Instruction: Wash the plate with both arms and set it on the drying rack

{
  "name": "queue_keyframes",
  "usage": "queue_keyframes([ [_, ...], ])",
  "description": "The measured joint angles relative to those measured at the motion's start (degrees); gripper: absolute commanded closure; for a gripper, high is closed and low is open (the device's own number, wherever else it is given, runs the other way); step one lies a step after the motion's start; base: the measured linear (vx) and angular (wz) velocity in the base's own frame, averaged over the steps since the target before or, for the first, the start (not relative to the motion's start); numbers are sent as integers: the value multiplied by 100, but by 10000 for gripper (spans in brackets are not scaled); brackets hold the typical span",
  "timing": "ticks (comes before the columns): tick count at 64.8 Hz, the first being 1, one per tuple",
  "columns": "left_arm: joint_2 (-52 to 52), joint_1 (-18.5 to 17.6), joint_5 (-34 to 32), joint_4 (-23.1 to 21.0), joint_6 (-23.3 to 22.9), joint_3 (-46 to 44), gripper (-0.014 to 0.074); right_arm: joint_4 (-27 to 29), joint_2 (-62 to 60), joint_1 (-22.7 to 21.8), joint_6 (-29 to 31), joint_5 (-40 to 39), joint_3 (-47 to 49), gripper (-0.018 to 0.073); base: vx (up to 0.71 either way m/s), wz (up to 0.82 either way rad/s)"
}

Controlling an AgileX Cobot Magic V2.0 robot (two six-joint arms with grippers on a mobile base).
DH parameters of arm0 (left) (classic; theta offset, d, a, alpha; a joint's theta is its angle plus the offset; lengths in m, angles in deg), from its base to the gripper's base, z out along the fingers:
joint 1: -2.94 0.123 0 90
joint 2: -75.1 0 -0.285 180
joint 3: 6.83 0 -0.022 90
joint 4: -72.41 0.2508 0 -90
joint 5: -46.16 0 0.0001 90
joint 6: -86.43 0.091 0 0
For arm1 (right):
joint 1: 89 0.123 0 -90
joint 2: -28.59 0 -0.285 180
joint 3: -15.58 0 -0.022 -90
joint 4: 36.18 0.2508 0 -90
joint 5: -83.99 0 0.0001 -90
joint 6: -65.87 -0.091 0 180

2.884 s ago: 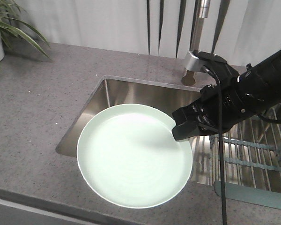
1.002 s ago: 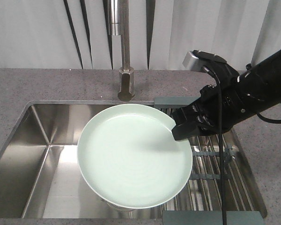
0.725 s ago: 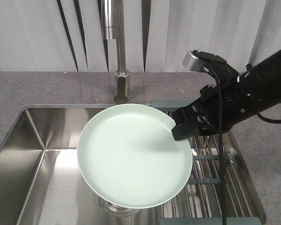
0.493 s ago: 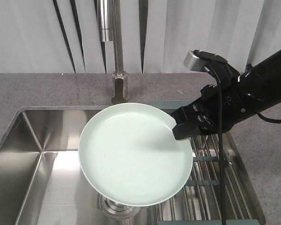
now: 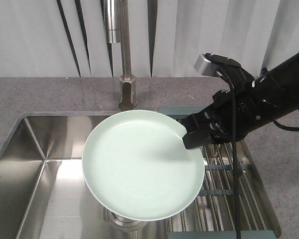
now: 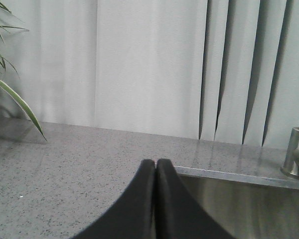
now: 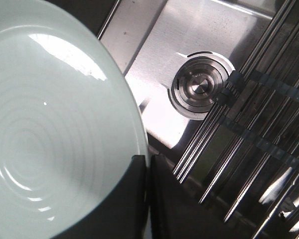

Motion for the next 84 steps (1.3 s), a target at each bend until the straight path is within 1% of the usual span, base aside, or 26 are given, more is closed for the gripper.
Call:
queue_keyframes([
  [55, 0, 0, -20, 0, 0, 0, 603, 0, 0, 0, 0, 0, 0, 564, 0, 0],
  [61, 0, 0, -29, 0, 0, -156, 603, 0, 0, 0, 0, 0, 0, 564, 0, 0],
  [65, 0, 0, 96, -6, 0, -441, 603, 0, 0, 0, 0, 0, 0, 564, 0, 0],
  [74, -74, 0, 798, -6, 0, -1288, 603, 0, 0, 0, 0, 0, 0, 564, 0, 0],
  [84, -796, 0, 1679, -6, 0, -2330, 603, 0, 0, 0, 0, 0, 0, 564, 0, 0],
])
